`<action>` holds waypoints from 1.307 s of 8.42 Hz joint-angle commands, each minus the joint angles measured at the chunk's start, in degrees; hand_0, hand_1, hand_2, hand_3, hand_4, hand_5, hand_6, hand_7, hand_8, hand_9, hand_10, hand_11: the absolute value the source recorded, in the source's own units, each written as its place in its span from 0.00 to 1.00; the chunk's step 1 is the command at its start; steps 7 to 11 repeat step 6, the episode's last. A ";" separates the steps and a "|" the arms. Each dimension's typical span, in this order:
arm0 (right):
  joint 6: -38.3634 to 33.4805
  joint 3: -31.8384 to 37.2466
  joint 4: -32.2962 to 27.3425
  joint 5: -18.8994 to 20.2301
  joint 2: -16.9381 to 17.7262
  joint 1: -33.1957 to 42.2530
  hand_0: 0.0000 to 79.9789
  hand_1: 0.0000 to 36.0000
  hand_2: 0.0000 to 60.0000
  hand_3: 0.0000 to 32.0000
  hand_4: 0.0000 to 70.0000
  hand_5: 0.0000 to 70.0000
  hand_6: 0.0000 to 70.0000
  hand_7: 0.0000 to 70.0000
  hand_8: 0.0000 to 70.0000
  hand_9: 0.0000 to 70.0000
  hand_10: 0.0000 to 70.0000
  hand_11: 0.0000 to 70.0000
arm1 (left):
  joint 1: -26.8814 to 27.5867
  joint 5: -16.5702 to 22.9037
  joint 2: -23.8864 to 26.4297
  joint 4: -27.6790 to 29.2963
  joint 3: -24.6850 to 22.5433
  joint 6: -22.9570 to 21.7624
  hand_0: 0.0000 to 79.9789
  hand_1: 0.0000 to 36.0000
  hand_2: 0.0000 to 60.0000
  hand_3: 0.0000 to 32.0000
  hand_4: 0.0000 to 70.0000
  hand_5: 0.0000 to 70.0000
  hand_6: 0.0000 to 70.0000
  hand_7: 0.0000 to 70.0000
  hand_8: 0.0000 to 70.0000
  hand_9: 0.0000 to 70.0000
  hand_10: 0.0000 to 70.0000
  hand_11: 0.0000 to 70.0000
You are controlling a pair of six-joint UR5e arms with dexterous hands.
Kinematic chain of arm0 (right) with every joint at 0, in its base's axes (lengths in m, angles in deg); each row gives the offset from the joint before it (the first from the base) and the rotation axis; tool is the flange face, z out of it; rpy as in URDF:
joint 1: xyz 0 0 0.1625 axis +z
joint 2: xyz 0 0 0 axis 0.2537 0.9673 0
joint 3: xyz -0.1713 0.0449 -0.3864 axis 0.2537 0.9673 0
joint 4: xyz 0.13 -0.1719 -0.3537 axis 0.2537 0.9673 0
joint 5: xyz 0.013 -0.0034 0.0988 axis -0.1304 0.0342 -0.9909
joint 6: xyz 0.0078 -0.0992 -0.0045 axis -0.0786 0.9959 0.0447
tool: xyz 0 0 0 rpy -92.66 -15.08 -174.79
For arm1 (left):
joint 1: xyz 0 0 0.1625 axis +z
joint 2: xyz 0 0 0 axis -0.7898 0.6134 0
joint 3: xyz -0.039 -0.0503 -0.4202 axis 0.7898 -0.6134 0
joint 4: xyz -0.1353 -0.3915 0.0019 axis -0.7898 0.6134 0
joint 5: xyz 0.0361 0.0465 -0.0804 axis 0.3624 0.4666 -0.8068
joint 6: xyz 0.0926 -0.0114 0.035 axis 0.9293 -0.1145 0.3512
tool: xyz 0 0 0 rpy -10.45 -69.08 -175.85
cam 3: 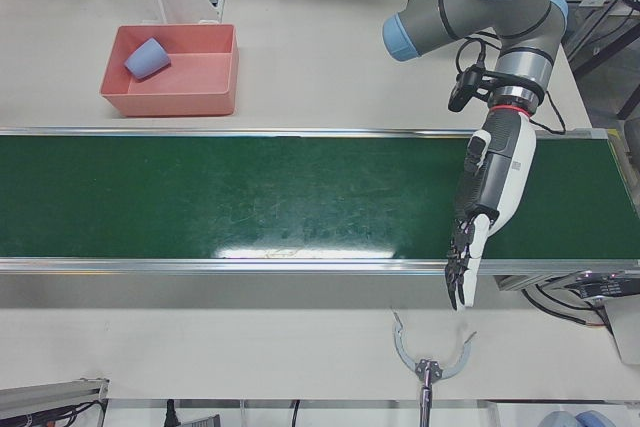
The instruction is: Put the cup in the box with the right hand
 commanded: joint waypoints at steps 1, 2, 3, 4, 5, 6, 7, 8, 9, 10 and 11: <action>-0.38 -0.73 2.49 -0.17 0.87 0.15 0.61 0.63 0.63 0.00 0.36 0.08 0.35 1.00 0.32 0.65 0.02 0.04 | 0.03 0.00 0.00 0.00 0.08 0.00 0.00 0.00 0.00 0.00 0.00 0.00 0.00 0.00 0.00 0.00 0.00 0.00; -0.38 -0.82 2.49 -0.17 0.87 -0.03 0.60 0.59 0.59 0.00 0.32 0.08 0.33 1.00 0.31 0.65 0.02 0.05 | -0.05 0.00 0.00 0.00 0.08 0.00 0.00 0.00 0.00 0.00 0.00 0.00 0.00 0.00 0.00 0.00 0.00 0.00; -0.38 -0.82 2.49 -0.17 0.79 -0.03 0.59 0.55 0.56 0.00 0.32 0.07 0.33 1.00 0.32 0.65 0.03 0.06 | -0.05 0.00 0.00 0.00 0.08 0.00 0.00 0.00 0.00 0.00 0.00 0.00 0.00 0.00 0.00 0.00 0.00 0.00; -0.38 -0.91 2.40 -0.17 0.78 0.06 0.59 0.53 0.54 0.00 0.31 0.07 0.33 1.00 0.32 0.66 0.04 0.08 | -0.05 0.00 0.00 0.00 -0.01 0.00 0.00 0.00 0.00 0.00 0.00 0.00 0.00 0.00 0.00 0.00 0.00 0.00; -0.38 -1.17 2.49 -0.09 0.78 0.23 0.58 0.52 0.54 0.00 0.32 0.07 0.34 1.00 0.32 0.66 0.05 0.08 | -0.05 0.00 0.00 0.00 -0.01 0.00 0.00 0.00 0.00 0.00 0.00 0.00 0.00 0.00 0.00 0.00 0.00 0.00; -0.38 -1.17 2.40 -0.17 0.78 0.23 0.58 0.51 0.53 0.00 0.32 0.07 0.34 1.00 0.32 0.66 0.05 0.08 | 0.03 0.00 0.00 0.00 -0.01 0.00 0.00 0.00 0.00 0.00 0.00 0.00 0.00 0.00 0.00 0.00 0.00 0.00; -0.38 -1.17 2.40 -0.17 0.78 0.23 0.58 0.51 0.53 0.00 0.32 0.07 0.34 1.00 0.32 0.66 0.05 0.08 | 0.03 0.00 0.00 0.00 -0.01 0.00 0.00 0.00 0.00 0.00 0.00 0.00 0.00 0.00 0.00 0.00 0.00 0.00; -0.38 -1.17 2.40 -0.17 0.78 0.23 0.58 0.51 0.53 0.00 0.32 0.07 0.34 1.00 0.32 0.66 0.05 0.08 | 0.03 0.00 0.00 0.00 -0.01 0.00 0.00 0.00 0.00 0.00 0.00 0.00 0.00 0.00 0.00 0.00 0.00 0.00; -0.38 -1.17 2.40 -0.17 0.78 0.23 0.58 0.51 0.53 0.00 0.32 0.07 0.34 1.00 0.32 0.66 0.05 0.08 | 0.03 0.00 0.00 0.00 -0.01 0.00 0.00 0.00 0.00 0.00 0.00 0.00 0.00 0.00 0.00 0.00 0.00 0.00; -0.38 -1.17 2.40 -0.17 0.78 0.23 0.58 0.51 0.53 0.00 0.32 0.07 0.34 1.00 0.32 0.66 0.05 0.08 | 0.03 0.00 0.00 0.00 -0.01 0.00 0.00 0.00 0.00 0.00 0.00 0.00 0.00 0.00 0.00 0.00 0.00 0.00; -0.38 -1.17 2.40 -0.17 0.78 0.23 0.58 0.51 0.53 0.00 0.32 0.07 0.34 1.00 0.32 0.66 0.05 0.08 | 0.03 0.00 0.00 0.00 -0.01 0.00 0.00 0.00 0.00 0.00 0.00 0.00 0.00 0.00 0.00 0.00 0.00 0.00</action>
